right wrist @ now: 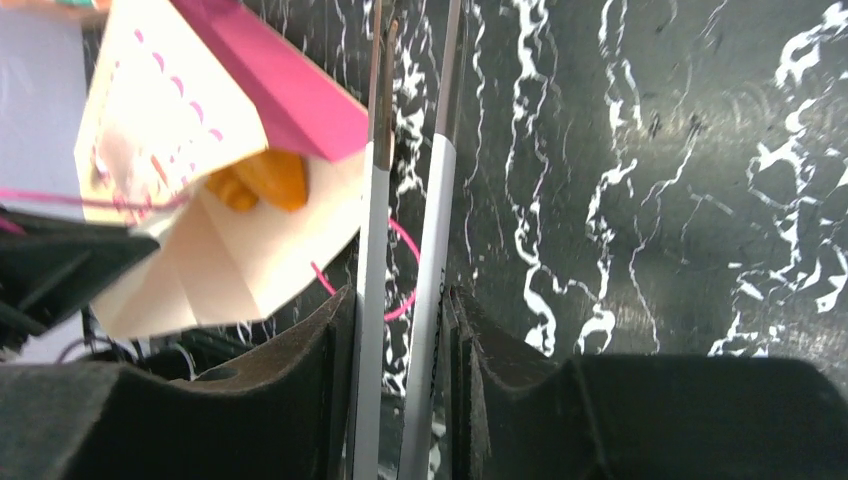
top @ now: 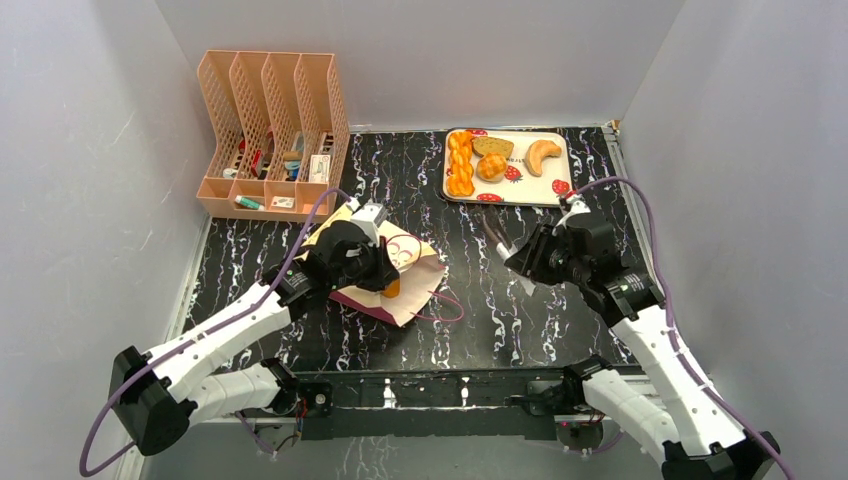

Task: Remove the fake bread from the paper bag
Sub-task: Take out the fake bread from the paper bag.

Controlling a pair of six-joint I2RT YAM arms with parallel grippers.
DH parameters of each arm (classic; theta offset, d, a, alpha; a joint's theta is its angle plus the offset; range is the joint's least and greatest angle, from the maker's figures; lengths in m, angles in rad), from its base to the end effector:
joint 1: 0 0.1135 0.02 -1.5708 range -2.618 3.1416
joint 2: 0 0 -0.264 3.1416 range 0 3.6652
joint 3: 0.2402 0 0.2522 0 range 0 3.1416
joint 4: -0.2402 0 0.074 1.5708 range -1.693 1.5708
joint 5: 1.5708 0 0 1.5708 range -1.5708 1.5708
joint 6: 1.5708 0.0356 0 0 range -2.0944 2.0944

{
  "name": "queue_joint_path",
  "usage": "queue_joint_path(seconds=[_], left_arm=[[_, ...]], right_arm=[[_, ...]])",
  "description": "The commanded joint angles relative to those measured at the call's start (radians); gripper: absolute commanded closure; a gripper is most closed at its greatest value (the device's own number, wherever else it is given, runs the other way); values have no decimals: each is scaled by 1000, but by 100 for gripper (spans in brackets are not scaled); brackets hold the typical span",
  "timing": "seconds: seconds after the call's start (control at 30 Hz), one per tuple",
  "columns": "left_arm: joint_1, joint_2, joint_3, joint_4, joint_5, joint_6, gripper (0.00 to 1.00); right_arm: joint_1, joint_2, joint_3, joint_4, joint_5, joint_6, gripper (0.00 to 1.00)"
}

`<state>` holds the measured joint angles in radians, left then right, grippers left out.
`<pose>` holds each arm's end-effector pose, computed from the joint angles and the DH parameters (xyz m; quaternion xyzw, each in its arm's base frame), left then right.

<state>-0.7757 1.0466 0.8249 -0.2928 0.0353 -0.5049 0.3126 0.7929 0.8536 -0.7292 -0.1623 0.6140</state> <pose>0.1672 -0.1657 0.2928 0.1254 0.8545 -0.3132 0.3949 0.1517 0.0551 0.3087 0.0997 0.8921 0.2595 0.3562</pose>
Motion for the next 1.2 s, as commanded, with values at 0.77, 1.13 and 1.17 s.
queue_joint_path(seconds=[0.77, 1.13, 1.17], left_arm=[[-4, 142, 141, -2, -53, 22, 100], [-4, 143, 145, 16, -34, 26, 100], [-4, 145, 147, 17, -32, 28, 100]], right_arm=[[97, -139, -22, -193, -334, -105, 70], [108, -109, -72, -95, -389, -74, 70], [115, -103, -80, -77, -388, -67, 70]])
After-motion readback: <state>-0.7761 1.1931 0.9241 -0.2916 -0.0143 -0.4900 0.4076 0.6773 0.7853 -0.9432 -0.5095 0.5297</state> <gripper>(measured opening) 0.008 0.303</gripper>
